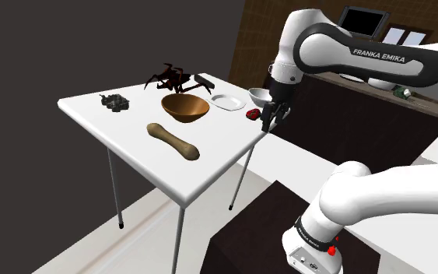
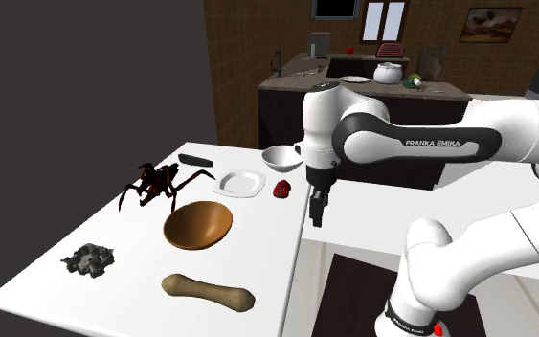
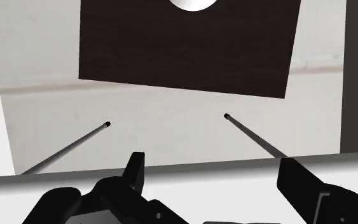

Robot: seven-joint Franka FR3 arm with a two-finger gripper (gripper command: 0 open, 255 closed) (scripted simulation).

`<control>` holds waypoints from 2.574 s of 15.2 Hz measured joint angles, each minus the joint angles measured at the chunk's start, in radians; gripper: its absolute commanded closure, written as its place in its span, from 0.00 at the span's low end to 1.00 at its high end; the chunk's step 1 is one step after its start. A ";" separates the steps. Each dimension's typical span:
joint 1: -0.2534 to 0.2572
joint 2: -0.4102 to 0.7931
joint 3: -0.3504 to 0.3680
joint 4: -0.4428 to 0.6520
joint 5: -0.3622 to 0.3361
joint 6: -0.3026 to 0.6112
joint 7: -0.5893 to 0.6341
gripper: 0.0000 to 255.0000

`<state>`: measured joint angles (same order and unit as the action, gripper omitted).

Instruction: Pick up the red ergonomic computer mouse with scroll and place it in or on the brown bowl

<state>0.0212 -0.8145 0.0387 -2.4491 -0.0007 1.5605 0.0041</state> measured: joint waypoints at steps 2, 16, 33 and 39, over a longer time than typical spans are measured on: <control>-0.010 0.021 0.001 0.010 0.001 0.010 0.017 0.00; -0.244 0.486 -0.010 0.284 0.013 0.202 0.526 0.00; -0.364 0.705 -0.085 0.360 0.015 0.353 0.816 0.00; -0.364 0.704 -0.085 0.354 0.015 0.359 0.817 1.00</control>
<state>-0.3431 -0.1105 -0.0463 -2.0954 0.0145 1.9194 0.8209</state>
